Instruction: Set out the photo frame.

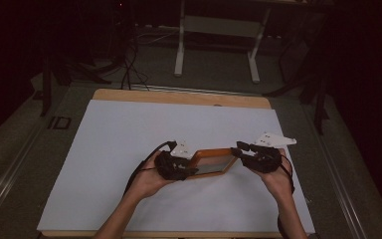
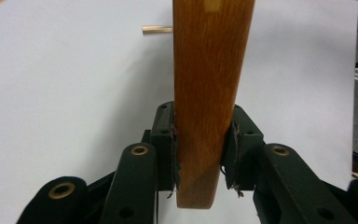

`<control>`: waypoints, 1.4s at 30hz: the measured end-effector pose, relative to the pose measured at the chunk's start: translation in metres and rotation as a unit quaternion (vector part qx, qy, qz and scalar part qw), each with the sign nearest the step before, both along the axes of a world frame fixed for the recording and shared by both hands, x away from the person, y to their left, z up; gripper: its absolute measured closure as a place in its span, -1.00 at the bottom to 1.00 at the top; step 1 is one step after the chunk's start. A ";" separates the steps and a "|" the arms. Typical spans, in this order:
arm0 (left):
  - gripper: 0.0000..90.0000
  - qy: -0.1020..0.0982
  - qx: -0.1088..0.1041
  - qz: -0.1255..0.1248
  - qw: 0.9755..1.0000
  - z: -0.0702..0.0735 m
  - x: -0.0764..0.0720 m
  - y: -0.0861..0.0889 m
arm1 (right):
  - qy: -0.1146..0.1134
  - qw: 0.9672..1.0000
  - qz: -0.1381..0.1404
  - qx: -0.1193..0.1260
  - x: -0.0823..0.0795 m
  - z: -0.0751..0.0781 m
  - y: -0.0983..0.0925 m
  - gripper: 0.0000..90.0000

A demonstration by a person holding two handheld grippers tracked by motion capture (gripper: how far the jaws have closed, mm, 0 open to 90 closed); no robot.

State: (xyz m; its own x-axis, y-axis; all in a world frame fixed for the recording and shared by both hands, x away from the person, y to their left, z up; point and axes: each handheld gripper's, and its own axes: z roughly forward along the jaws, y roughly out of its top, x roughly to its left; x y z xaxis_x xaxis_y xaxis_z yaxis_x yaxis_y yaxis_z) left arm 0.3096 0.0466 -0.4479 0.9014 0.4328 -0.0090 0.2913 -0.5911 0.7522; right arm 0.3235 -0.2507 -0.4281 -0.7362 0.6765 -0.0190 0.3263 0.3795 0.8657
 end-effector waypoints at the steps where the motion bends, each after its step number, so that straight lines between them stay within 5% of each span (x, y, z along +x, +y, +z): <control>1: 0.54 -0.001 -0.005 0.002 1.000 0.001 0.000 0.002 | -0.001 1.000 0.008 0.000 0.000 0.000 0.001 0.38; 8: 0.54 -0.011 -0.011 -0.003 1.000 0.015 0.000 0.010 | 0.008 0.996 0.090 -0.013 -0.002 0.002 0.016 0.08; 18: 0.54 -0.028 0.000 -0.041 0.999 0.040 0.001 0.015 | -0.007 0.990 0.139 -0.005 0.001 0.006 0.035 -0.17; 28: 0.53 -0.050 0.030 -0.093 0.994 0.051 -0.003 0.009 | -0.009 0.982 0.188 -0.029 0.001 0.002 0.057 -0.23; 34: 0.50 -0.045 0.006 -0.078 0.996 0.048 0.002 0.013 | -0.020 0.980 0.195 -0.044 -0.001 0.003 0.062 0.10; 37: 0.44 -0.025 -0.018 -0.068 0.997 0.046 0.004 0.017 | -0.023 0.978 0.201 -0.039 -0.003 0.003 0.058 0.22; 42: 0.14 -0.010 -0.059 -0.041 0.997 0.045 0.008 0.023 | -0.028 0.978 0.203 -0.036 -0.007 0.003 0.054 0.42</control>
